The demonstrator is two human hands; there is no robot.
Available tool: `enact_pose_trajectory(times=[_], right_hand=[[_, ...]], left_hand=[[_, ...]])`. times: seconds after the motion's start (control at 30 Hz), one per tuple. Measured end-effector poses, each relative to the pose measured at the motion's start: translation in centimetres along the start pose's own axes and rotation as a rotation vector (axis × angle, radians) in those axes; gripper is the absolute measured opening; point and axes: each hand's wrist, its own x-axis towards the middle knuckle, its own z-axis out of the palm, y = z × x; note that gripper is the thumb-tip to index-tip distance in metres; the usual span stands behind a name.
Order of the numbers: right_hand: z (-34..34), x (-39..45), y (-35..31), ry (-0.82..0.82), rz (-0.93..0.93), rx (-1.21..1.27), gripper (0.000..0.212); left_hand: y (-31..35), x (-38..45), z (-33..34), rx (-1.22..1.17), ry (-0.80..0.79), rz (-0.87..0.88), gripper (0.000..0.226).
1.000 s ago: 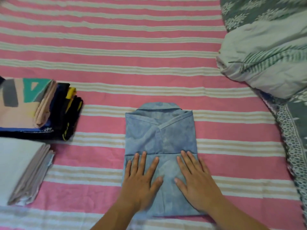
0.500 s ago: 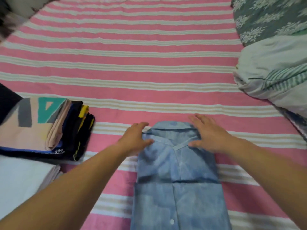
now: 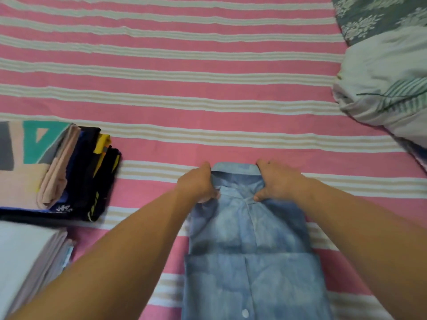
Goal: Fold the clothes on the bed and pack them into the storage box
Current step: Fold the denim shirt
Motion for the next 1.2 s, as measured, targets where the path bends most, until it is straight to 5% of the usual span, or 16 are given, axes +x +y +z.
enact_pose_trajectory(times=[0.13,0.23,0.33,0.43,0.6,0.73,0.87,1.0,1.1,1.2], right_hand=[[-2.7,-3.6,0.7,-0.07,-0.064,0.085,0.047],[-4.8,-9.3,0.8,0.085,-0.18,0.269,0.028],[-4.6,-15.9,1.0,0.142,-0.177,0.433,0.057],[-1.0,-21.8,1.0,0.177,-0.221,0.352,0.075],[9.5,-26.8,1.8,0.418,-0.568,-0.15,0.04],[14.8,-27.4,2.4,0.423,-0.511,-0.234,0.041],[15.5,-28.9,1.9,0.368,-0.482,-0.266,0.048],[14.3,-29.9,1.6,0.248,-0.4,-0.013,0.04],[12.2,-29.2,-0.7,0.225,-0.06,0.384,0.032],[12.2,-28.9,-2.6,0.148,-0.001,0.279,0.059]], left_hand=[[-0.1,-3.5,-2.6,-0.378,-0.027,0.022,0.018],[-0.2,-9.4,-4.3,-0.549,0.037,0.189,0.013],[-0.5,-16.4,-3.7,-0.582,0.031,0.339,0.027],[-2.1,-21.7,-0.4,-0.344,0.09,0.576,0.034],[-4.6,-25.6,7.4,0.115,0.14,0.828,0.02],[-6.6,-27.3,11.6,0.29,0.021,0.751,0.034],[-3.8,-28.1,10.7,-0.036,0.125,0.5,0.022],[1.6,-27.2,11.6,-0.094,0.157,0.131,0.067],[3.1,-28.2,13.3,0.004,0.182,0.13,0.076],[2.2,-30.1,14.7,0.035,0.284,0.221,0.064]])
